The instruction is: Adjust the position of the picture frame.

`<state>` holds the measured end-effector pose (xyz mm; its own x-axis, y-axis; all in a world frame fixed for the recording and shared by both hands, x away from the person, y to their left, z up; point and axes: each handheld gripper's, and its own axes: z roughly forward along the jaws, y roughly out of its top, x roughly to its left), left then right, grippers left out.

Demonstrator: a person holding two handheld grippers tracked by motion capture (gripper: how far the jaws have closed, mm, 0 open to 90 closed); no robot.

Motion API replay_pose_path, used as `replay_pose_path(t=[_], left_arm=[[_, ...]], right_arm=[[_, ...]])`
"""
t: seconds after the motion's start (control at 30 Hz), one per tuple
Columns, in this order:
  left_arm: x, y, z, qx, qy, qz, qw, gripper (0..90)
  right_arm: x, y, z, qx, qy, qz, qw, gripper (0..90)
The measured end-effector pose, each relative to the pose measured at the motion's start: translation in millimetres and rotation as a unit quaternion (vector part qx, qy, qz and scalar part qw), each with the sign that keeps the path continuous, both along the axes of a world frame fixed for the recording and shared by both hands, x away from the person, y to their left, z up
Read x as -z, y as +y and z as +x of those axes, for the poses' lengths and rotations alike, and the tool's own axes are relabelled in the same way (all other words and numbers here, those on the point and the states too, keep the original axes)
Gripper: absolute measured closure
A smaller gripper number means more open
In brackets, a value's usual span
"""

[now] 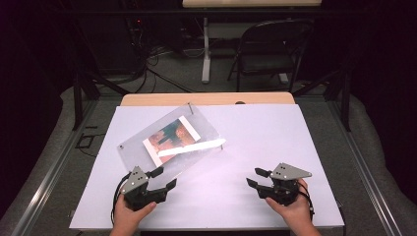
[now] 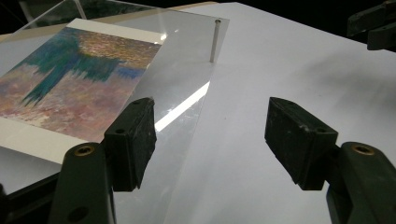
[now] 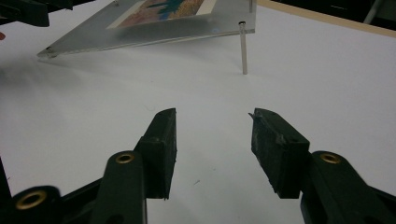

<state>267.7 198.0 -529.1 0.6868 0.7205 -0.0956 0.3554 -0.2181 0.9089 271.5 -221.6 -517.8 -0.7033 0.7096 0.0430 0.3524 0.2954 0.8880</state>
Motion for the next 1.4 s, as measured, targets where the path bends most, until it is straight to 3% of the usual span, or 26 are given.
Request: replay_pose_path(t=[0.3, 0.33, 0.4, 0.5, 0.57, 0.77, 0.97, 1.4], left_arm=[[1.6, 3.9, 3.5, -0.004, 0.026, -0.008, 0.9996, 39.9], [1.6, 3.9, 3.6, -0.004, 0.029, -0.008, 0.9995, 41.8], [1.7, 3.8, 3.6, -0.004, 0.029, -0.005, 0.9996, 44.0], [1.8, 3.2, 3.6, -0.005, 0.029, 0.002, 0.9996, 48.9], [1.7, 3.2, 3.6, -0.006, 0.03, 0.006, 0.9995, 49.8], [3.0, 2.5, 5.8, -0.005, 0.033, 0.015, 0.9993, 57.0], [3.0, -0.7, 6.0, -0.006, 0.027, 0.024, 0.9993, 61.2], [4.8, -2.1, 7.2, -0.008, 0.038, 0.031, 0.9988, 63.3]], right_arm=[[-6.9, 11.7, 29.7, -0.008, -0.003, -0.014, 0.9999, 56.8], [-5.3, 16.9, 40.0, -0.011, 0.0, -0.015, 0.9998, 59.7], [-4.4, 18.9, 43.6, -0.015, 0.001, -0.018, 0.9997, 60.6], [2.3, 30.9, 63.7, -0.021, 0.009, -0.03, 0.9993, 62.9], [3.6, 32.9, 67.1, -0.022, 0.011, -0.029, 0.9993, 63.1], [15.6, 49.5, 97.4, -0.02, 0.015, -0.037, 0.999, 65.5], [25.2, 60.9, 117.0, -0.017, 0.021, -0.038, 0.9989, 66.8], [43.3, 78.2, 143.9, -0.005, 0.03, -0.041, 0.9987, 67.5]])
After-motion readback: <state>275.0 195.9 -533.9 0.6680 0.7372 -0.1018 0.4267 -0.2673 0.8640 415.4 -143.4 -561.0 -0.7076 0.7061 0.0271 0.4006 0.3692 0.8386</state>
